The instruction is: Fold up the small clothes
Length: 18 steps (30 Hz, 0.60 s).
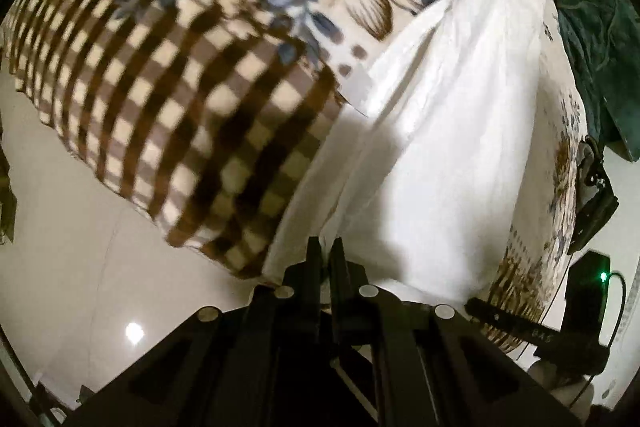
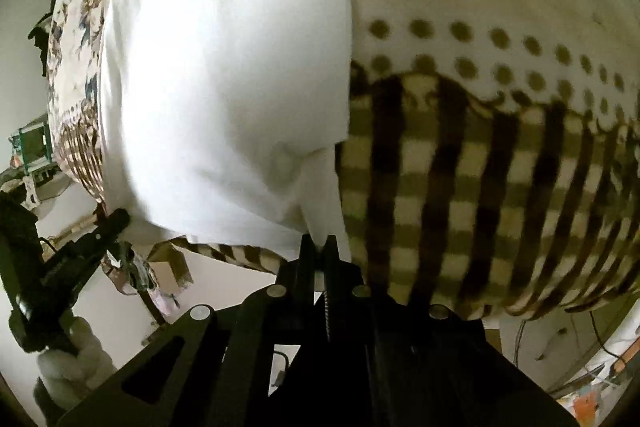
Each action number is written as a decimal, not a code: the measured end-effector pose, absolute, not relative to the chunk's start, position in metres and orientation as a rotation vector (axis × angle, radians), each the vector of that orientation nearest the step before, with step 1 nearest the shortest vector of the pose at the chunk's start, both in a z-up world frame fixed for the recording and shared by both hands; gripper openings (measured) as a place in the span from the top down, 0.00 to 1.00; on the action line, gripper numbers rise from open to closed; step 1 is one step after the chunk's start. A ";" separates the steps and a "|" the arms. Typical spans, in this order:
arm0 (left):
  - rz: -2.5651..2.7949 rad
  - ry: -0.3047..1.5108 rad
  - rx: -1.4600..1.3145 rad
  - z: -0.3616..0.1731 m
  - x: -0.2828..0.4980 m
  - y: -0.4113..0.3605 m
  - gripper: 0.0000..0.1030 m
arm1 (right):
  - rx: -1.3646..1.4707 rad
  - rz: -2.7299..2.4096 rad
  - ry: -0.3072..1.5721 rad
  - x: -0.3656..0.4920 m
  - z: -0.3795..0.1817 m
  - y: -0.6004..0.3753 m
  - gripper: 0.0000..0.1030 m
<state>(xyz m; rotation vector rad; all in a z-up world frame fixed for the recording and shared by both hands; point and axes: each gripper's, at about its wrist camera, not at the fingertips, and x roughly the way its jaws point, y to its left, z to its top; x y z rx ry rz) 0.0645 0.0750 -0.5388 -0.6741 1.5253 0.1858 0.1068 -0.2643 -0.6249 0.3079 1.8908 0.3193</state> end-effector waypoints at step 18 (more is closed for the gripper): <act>0.133 1.621 -0.631 -0.560 0.061 0.071 0.77 | 0.312 0.434 1.937 0.103 -0.635 -0.261 0.64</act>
